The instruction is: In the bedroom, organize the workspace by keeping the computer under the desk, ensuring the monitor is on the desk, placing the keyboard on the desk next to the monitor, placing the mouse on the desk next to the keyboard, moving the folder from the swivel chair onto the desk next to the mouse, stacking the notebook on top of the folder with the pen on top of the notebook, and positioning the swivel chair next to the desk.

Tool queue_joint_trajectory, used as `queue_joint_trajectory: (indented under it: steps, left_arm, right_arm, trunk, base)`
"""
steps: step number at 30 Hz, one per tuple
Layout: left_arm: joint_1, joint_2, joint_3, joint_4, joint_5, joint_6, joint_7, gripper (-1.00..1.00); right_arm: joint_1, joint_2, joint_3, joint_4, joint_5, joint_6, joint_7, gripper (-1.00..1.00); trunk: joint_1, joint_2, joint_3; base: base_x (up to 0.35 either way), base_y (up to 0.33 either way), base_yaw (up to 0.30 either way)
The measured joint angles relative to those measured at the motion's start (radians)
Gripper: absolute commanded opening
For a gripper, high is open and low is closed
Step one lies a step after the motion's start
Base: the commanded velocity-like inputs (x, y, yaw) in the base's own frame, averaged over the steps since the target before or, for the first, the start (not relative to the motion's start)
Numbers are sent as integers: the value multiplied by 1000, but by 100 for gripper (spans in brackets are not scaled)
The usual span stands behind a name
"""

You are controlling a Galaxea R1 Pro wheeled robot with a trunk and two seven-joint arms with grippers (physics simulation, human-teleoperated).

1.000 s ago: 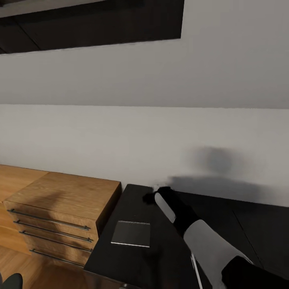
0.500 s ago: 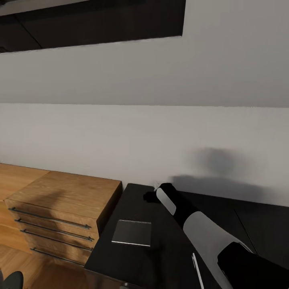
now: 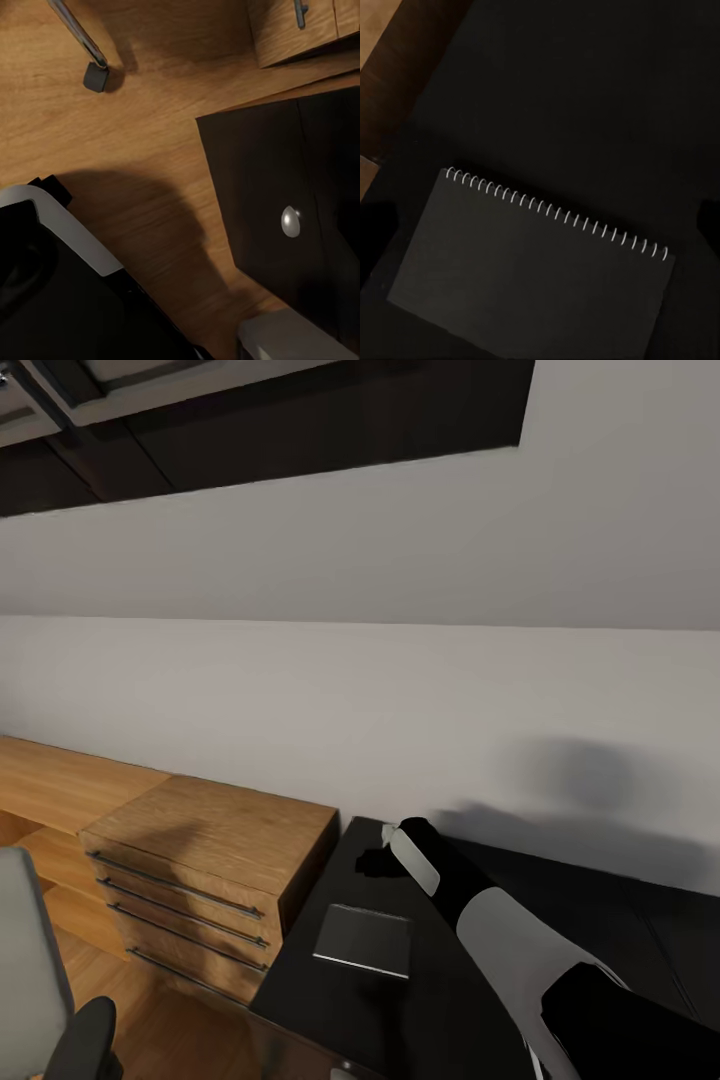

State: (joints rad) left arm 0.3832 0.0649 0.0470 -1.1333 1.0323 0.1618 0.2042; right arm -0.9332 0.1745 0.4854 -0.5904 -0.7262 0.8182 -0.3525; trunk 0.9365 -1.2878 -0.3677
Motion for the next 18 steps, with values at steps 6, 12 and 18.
queue_joint_trajectory:
  steps: [6, 12, 18]
  left_arm:
    - [0, -4, -4, 5, -13, -3, 1, 100]
    - [0, -4, -7, 5, -16, -3, -6, 100]
    - [0, -4, 0, -9, 0, 1, -1, 100]
  right_arm:
    - [0, 0, -3, 1, -11, -9, 0, 100]
    - [0, 0, -6, 0, -11, -11, -1, 100]
    - [-4, 0, -11, 3, -4, -37, -8, 100]
  trunk:
    - [0, 0, 0]
    - [0, 0, 0]
    - [15, -28, -12]
  base:
    - [0, 0, 44]
    - [0, 118, 4]
    - [0, 7, 0]
